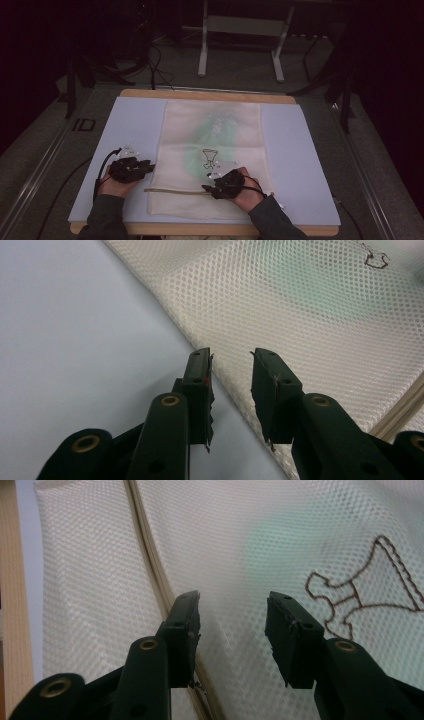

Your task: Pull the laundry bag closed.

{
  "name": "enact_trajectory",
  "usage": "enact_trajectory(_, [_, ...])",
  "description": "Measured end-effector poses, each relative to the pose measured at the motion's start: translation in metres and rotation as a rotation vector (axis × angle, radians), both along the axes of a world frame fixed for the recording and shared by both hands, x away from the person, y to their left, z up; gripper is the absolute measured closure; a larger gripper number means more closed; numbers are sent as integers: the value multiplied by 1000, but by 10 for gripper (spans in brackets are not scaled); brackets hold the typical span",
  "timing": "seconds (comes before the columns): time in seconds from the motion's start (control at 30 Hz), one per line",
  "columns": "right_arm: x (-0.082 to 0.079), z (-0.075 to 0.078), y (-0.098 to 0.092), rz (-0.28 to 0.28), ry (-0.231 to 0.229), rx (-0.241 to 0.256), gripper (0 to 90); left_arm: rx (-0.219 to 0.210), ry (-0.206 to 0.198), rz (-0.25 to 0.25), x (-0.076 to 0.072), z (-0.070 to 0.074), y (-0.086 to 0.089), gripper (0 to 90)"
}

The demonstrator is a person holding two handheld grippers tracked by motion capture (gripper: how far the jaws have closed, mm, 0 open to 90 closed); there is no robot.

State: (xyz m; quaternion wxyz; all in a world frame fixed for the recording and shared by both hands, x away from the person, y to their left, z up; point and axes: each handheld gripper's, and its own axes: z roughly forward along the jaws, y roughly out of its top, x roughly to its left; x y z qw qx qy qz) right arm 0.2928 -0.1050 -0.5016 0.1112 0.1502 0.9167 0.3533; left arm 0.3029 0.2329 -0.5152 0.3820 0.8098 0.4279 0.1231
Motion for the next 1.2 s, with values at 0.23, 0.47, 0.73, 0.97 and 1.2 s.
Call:
enact_trajectory(0.23, [-1,0,12,24,0,-1,563,2,5,-10,0,-1,0,703])
enact_trajectory(0.47, [-1,-1,24,49,1,5,561,8,8,-31,1,-1,-3,727])
enact_trajectory(0.73, [-4,0,37,77,-2,7,557,13,14,-41,1,-2,-4,739])
enact_trajectory(0.97, [-4,-1,45,96,-1,6,552,14,19,-47,2,-3,-4,741])
enact_trajectory(1.2, [-4,-1,54,113,3,7,550,-2,32,-68,2,-4,-5,734])
